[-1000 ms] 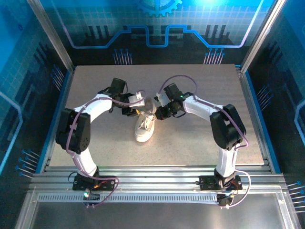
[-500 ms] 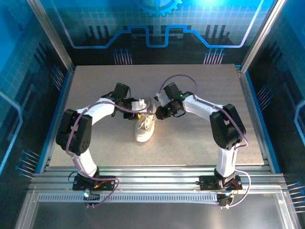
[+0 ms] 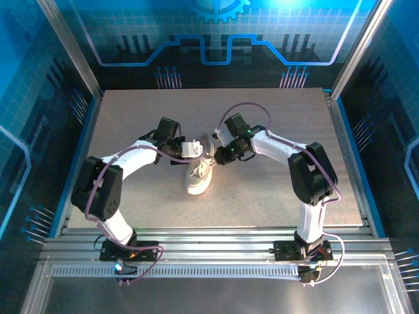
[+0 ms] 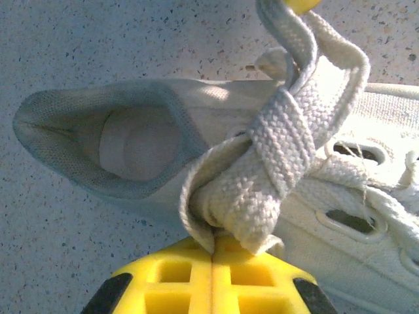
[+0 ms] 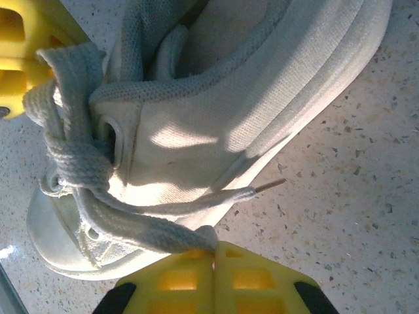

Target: Tie the shoes

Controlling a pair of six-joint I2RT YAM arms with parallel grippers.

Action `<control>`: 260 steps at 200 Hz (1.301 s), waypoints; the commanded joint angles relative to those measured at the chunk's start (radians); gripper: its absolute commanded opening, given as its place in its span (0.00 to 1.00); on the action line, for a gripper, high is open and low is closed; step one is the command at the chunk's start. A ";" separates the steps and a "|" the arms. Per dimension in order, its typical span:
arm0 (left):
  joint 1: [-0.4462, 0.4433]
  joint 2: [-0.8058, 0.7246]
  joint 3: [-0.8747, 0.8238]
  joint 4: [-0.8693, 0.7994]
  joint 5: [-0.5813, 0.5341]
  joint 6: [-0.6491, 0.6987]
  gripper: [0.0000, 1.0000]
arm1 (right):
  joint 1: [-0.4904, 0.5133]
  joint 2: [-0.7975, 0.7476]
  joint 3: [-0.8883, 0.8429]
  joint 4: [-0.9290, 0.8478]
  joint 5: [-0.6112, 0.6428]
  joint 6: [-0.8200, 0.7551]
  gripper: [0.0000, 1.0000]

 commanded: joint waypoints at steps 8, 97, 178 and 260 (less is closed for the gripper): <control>0.009 -0.038 0.013 -0.050 -0.027 -0.022 0.00 | -0.012 -0.021 0.012 -0.034 0.018 -0.025 0.00; 0.066 -0.025 0.040 -0.140 -0.085 -0.158 0.00 | -0.023 -0.025 -0.028 -0.014 0.006 -0.024 0.00; 0.136 0.001 -0.018 -0.061 -0.069 -0.244 0.00 | -0.043 -0.025 -0.046 0.008 -0.015 0.008 0.00; 0.161 0.030 -0.063 -0.012 -0.058 -0.285 0.00 | -0.055 -0.080 -0.096 0.018 0.008 0.022 0.00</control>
